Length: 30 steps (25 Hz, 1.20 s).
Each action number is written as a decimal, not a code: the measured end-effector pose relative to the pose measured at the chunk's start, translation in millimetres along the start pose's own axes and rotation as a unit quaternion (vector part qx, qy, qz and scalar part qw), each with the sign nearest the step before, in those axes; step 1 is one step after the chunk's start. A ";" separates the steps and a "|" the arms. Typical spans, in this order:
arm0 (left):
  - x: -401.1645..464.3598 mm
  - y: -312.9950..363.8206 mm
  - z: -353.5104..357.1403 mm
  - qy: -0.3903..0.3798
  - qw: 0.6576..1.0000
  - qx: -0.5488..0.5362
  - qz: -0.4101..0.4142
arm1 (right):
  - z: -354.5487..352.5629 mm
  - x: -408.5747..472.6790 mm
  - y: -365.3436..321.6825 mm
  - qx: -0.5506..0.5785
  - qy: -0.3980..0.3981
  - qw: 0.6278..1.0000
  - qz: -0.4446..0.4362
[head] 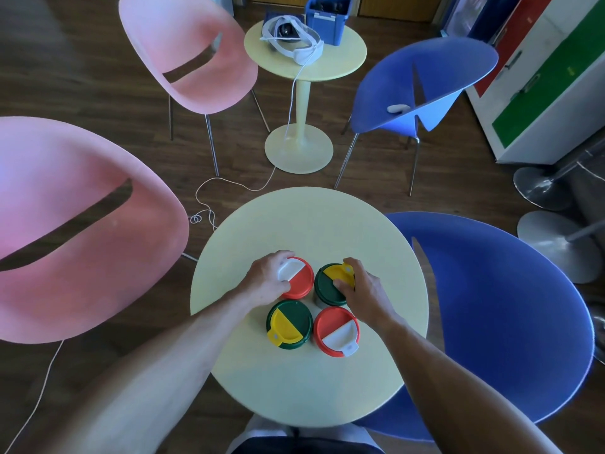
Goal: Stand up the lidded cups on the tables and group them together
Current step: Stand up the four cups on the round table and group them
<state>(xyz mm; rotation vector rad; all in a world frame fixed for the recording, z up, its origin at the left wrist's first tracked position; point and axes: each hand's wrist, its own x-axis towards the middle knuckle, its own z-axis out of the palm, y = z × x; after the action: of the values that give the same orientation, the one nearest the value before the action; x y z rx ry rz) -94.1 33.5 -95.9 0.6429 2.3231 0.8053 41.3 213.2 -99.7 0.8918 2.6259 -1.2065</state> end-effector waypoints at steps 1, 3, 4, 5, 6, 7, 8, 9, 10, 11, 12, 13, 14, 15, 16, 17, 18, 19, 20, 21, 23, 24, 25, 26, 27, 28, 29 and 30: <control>-0.2 -0.5 0.3 0.002 1.000 0.000 0.003 | 0.8 -0.7 -0.5 0.002 0.004 1.000 0.004; -0.2 -1.1 2.2 0.006 1.000 0.003 0.008 | 2.5 -2.7 -0.4 0.005 0.012 1.000 0.009; -0.5 -1.0 3.2 0.009 1.000 0.005 0.009 | 3.4 -3.3 0.1 0.008 0.015 1.000 0.012; -0.7 -0.9 4.3 0.012 1.000 0.005 0.010 | 3.9 -3.6 0.3 0.010 0.016 1.000 0.015; -1.1 -1.3 5.4 0.013 1.000 0.004 0.009 | 4.2 -4.0 0.6 0.013 0.018 1.000 0.021; -1.2 -1.5 6.5 0.014 1.000 0.001 0.009 | 4.2 -4.2 0.9 0.016 0.021 0.999 0.027; -1.4 -1.7 7.4 0.013 1.000 -0.002 0.008 | 4.3 -4.2 1.3 0.018 0.024 0.999 0.030; -1.8 -2.0 7.8 0.012 1.000 -0.004 0.008 | 4.4 -4.4 1.2 0.019 0.024 0.999 0.032; -2.1 -2.0 8.1 0.010 1.000 -0.007 0.008 | 4.2 -4.3 1.1 0.017 0.023 0.999 0.030; -2.3 -2.1 8.5 0.009 1.000 -0.010 0.009 | 4.0 -4.3 1.0 0.014 0.020 0.999 0.029; -2.2 -2.4 8.6 0.007 1.000 -0.013 0.010 | 4.2 -3.9 1.3 0.013 0.019 0.999 0.028; -1.9 -2.6 8.4 0.006 1.000 -0.014 0.010 | 4.1 -3.5 1.6 0.012 0.018 0.999 0.033; -1.7 -2.8 8.2 0.003 1.000 -0.014 0.009 | 4.1 -3.2 1.9 0.014 0.019 0.999 0.040; -1.1 -3.0 8.1 -0.001 1.000 -0.013 0.008 | 4.1 -3.0 2.2 0.017 0.020 0.998 0.049; -0.7 -2.9 8.0 -0.007 1.000 -0.013 0.006 | 4.4 -3.1 3.0 0.020 0.022 0.998 0.055; -0.8 -2.3 8.1 -0.012 1.000 -0.015 0.003 | 4.8 -4.3 3.4 0.025 0.024 0.998 0.060; -1.7 -1.8 8.1 -0.014 1.000 -0.020 -0.003 | 5.8 -6.0 4.4 0.033 0.026 0.997 0.062; -3.0 -1.4 8.3 -0.011 1.000 -0.027 -0.010 | 6.5 -8.3 5.3 0.041 0.029 0.997 0.063; -5.0 -1.6 8.9 -0.003 0.999 -0.036 -0.019 | 7.1 -10.9 7.1 0.050 0.036 0.996 0.062; -7.6 -2.6 9.6 0.012 0.999 -0.046 -0.027 | 7.7 -13.8 9.1 0.058 0.045 0.995 0.062; -15.6 -8.0 11.1 0.053 0.995 -0.071 -0.052 | 10.4 -19.9 14.4 0.066 0.072 0.993 0.063; -19.9 -11.8 12.2 0.075 0.992 -0.086 -0.061 | 11.4 -23.7 16.8 0.067 0.087 0.992 0.062; -25.0 -16.2 13.8 0.094 0.989 -0.096 -0.060 | 12.5 -29.3 18.0 0.069 0.101 0.991 0.062; -30.9 -20.2 15.2 0.109 0.988 -0.099 -0.052 | 14.1 -35.8 19.1 0.073 0.114 0.989 0.057; -36.9 -24.2 17.0 0.122 0.987 -0.096 -0.038 | 16.2 -43.5 19.3 0.078 0.125 0.988 0.051; -43.4 -27.9 19.0 0.132 0.987 -0.094 -0.022 | 19.3 -51.6 20.2 0.081 0.135 0.987 0.042; -50.2 -30.8 21.4 0.139 0.986 -0.094 -0.008 | 22.8 -60.6 21.2 0.085 0.139 0.986 0.036; -57.5 -32.7 23.6 0.142 0.985 -0.099 0.006 | 26.9 -69.3 22.9 0.093 0.140 0.985 0.033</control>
<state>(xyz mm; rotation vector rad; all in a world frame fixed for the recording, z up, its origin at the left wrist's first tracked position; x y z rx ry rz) -45.7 -14.8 -111.7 0.4802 2.4483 1.1817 107.3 173.2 -109.6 1.2567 2.6959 -1.4212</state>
